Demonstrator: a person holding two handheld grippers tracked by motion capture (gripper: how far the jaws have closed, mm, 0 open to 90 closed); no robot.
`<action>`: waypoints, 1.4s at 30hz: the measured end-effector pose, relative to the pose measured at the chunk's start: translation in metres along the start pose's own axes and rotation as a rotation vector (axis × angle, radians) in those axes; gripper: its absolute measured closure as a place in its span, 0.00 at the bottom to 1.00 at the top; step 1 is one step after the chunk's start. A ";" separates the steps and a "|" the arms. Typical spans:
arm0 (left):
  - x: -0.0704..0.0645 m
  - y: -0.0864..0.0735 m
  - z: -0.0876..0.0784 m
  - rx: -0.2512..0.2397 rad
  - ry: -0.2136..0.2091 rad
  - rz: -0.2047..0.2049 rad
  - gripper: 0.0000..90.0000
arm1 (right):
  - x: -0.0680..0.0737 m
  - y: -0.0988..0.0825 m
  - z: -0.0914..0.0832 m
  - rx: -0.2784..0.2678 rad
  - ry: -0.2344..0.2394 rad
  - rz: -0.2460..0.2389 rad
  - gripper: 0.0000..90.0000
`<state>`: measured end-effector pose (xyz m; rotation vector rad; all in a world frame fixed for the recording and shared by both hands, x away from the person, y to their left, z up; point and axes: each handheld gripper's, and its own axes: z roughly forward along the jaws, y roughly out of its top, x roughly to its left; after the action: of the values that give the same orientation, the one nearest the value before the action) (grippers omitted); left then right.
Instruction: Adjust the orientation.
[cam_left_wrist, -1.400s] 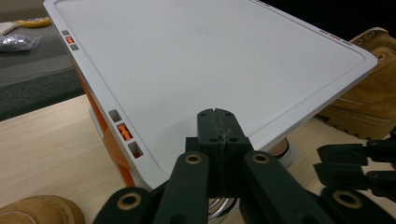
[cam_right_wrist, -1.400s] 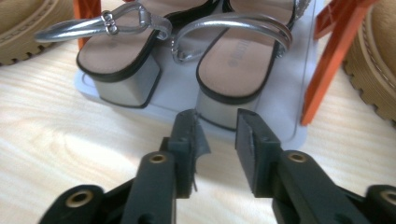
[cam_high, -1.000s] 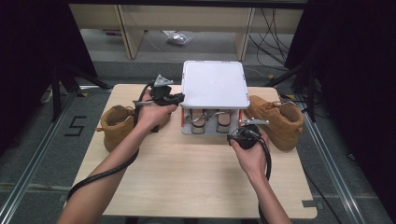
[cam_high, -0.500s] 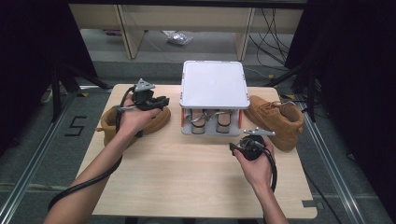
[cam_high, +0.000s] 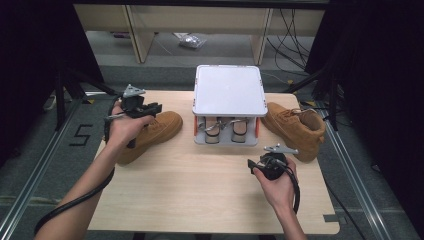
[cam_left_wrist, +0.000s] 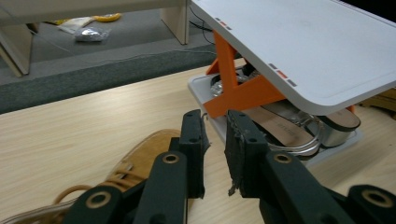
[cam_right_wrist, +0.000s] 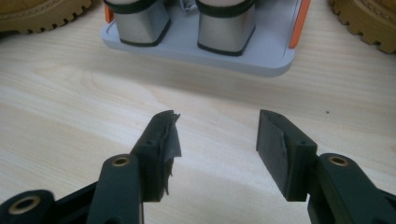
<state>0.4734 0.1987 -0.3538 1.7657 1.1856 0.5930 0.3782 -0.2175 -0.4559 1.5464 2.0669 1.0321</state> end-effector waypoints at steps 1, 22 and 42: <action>0.008 -0.002 -0.005 0.003 0.021 -0.009 0.83 | 0.000 -0.004 -0.002 0.003 0.000 0.009 0.53; 0.075 -0.031 -0.034 0.049 0.174 -0.053 0.76 | 0.000 -0.016 0.001 0.023 0.001 0.009 0.52; 0.099 -0.047 -0.029 0.132 0.191 -0.065 0.67 | 0.000 -0.018 0.005 0.057 0.013 0.032 0.51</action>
<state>0.4708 0.3066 -0.3894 1.8032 1.4365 0.6695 0.3695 -0.2177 -0.4725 1.6097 2.1040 1.0058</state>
